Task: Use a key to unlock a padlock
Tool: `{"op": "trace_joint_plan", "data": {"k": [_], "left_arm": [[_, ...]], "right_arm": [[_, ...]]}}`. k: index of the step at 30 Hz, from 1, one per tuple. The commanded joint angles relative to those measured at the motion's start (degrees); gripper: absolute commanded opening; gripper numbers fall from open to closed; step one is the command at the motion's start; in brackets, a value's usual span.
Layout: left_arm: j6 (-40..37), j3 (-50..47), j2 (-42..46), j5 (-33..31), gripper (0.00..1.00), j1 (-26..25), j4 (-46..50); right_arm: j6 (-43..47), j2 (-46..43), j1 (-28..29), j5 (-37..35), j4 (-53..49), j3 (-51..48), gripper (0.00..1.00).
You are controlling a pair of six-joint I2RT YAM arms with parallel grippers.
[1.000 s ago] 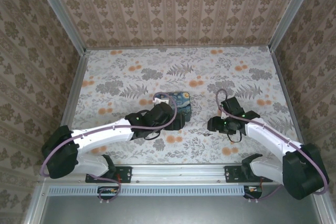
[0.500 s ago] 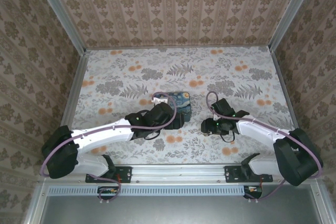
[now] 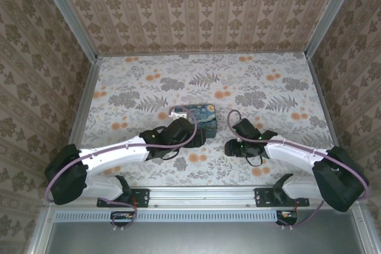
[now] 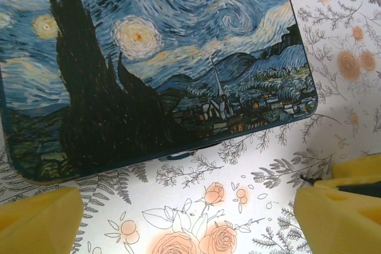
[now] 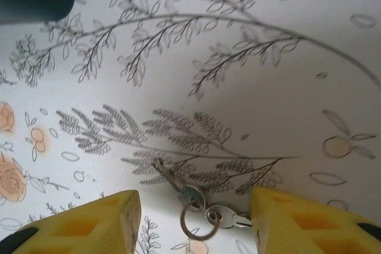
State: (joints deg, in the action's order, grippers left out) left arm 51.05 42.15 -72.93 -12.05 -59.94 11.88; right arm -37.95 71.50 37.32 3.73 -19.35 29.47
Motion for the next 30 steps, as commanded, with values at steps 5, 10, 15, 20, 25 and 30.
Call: {"op": "trace_joint_plan", "data": {"k": [5, 10, 15, 20, 25, 30], "left_arm": [[0.54, -1.57, 2.15, -0.79, 1.0, 1.05, -1.35], [0.48, -2.03, 2.43, -0.43, 1.0, 1.46, -1.67], [0.28, -2.6, 2.82, -0.18, 1.0, 2.1, -2.12], [0.19, -2.91, 2.89, 0.39, 1.0, 2.61, -2.65], [0.19, -3.13, 2.66, 0.73, 1.0, 2.99, -3.13], [0.28, -3.14, 2.35, 0.99, 1.0, 3.01, -3.61]], "right_arm": [[-2.9, 1.22, 3.35, -3.58, -3.88, -1.1, 0.53], [-1.47, 4.53, 5.78, -7.1, -6.67, 1.9, 0.52], [-0.81, 7.52, 9.35, -10.73, -9.93, 5.28, 0.48], [-1.05, 9.66, 10.75, -11.36, -10.34, 5.73, 0.41], [-1.33, 10.05, 11.38, -11.46, -10.15, 5.51, 0.34], [-1.24, 10.47, 12.14, -12.08, -10.44, 5.57, 0.3]]}}
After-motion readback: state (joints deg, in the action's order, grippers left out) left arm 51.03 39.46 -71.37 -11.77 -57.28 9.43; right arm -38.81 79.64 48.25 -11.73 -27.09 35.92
